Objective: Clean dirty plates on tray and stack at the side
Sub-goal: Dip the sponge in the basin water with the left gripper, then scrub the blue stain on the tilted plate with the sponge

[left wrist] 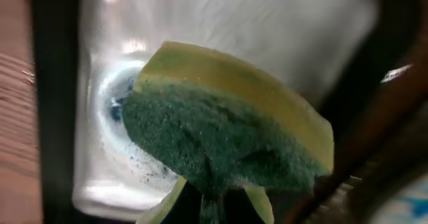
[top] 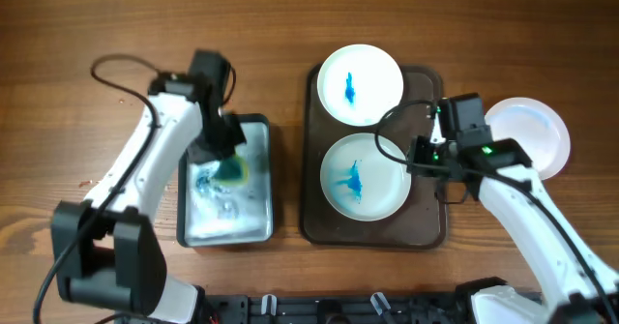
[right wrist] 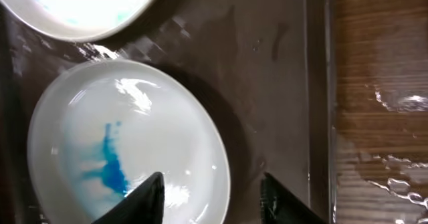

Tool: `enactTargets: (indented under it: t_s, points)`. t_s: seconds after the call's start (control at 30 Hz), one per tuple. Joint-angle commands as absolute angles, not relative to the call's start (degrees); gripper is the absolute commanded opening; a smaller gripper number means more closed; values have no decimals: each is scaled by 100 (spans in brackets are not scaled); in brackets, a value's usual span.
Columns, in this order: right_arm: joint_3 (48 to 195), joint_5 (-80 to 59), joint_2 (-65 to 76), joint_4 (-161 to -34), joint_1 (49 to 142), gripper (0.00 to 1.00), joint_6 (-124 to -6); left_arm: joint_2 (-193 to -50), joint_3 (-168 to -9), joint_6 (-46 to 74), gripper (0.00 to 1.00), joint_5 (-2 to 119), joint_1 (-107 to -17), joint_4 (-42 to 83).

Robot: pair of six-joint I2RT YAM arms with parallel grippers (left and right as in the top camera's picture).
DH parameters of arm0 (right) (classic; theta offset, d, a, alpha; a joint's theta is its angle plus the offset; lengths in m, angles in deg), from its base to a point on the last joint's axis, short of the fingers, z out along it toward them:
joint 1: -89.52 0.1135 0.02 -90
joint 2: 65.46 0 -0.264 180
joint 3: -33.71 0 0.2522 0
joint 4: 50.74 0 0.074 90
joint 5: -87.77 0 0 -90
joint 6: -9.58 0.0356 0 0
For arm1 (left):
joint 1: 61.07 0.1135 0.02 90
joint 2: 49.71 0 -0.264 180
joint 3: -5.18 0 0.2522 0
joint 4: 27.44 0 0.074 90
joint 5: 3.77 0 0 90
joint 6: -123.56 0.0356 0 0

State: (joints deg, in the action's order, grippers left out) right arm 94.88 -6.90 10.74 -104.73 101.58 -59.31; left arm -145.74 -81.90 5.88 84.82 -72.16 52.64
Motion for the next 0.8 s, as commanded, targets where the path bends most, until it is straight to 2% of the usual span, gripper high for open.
enactTargets:
  t_s: [0.0, 0.2, 0.27, 0.33, 0.43, 0.6, 0.77]
  points:
    - [9576, -747, 1763, -10266, 10145, 39, -6205, -14265, -9049, 706, 4, 8415, -7500, 5592]
    - [9576, -830, 2707, -9984, 10145, 35, -6259, -14224, -9355, 703, 4, 7927, -8027, 5395]
    - [9576, -1265, 2998, -9767, 10145, 20, -6830, -14272, -9355, 701, 4, 7792, -8241, 5142]
    - [9576, -1614, 3159, -9592, 10145, 16, -7287, -14309, -9355, 701, 4, 7792, -8407, 4901]
    - [9576, -1586, 3315, -9466, 10145, 6, -7136, -14427, -9351, 623, 4, 7792, -8657, 4519]
    - [9576, -1140, 3323, -9470, 10145, 4, -6397, -14914, -9255, 341, 4, 7586, -9035, 4154]
    - [9576, -1077, 3323, -9492, 10145, 4, -6325, -15561, -9128, 303, 4, 6998, -9376, 3680]
